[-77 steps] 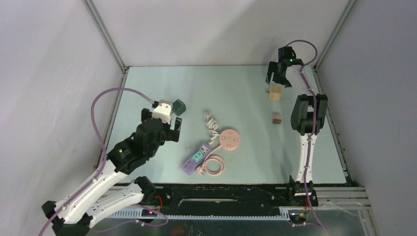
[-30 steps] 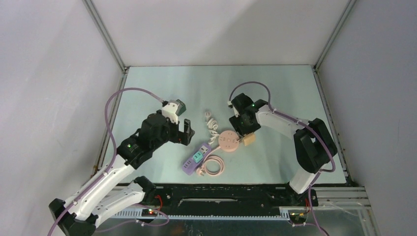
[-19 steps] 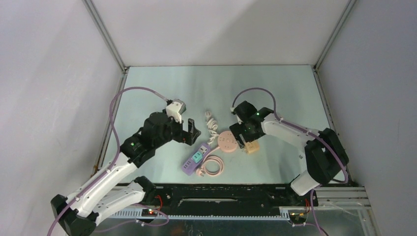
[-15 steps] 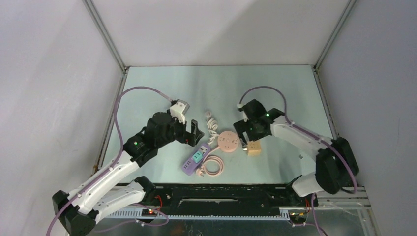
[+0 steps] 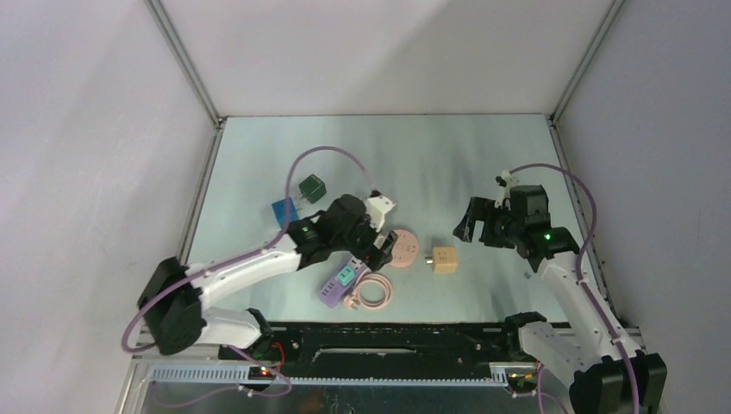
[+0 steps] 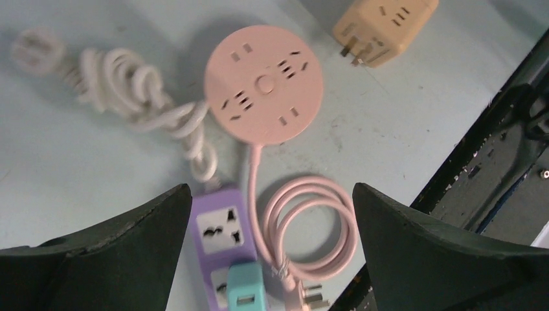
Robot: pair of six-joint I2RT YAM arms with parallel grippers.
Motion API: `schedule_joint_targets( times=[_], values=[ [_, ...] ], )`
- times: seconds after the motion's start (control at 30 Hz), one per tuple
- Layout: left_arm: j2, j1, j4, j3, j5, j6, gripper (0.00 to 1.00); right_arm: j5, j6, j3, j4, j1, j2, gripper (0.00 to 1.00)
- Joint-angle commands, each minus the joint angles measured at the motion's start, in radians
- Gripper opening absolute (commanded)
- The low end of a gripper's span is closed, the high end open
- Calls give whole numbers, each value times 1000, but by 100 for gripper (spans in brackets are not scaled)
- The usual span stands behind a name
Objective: Insert the plug
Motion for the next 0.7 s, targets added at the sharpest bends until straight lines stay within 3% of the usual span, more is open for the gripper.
schedule_joint_targets(
  times=[0.0,0.37,0.53,0.67],
  values=[
    [157,-55,61,152,96,172,96,-39,76,-30,48,-19,-62,95],
    [516,-146,0,475,260,438,94,-50,139,-96,68,-64,-139,96],
    [589,-158,47,514,301,517,93,-22,154,-99,36,-109,-170,96],
    [665,-174,-7,589,281,548,93,24,165,-99,4,-158,-209,96]
  ],
)
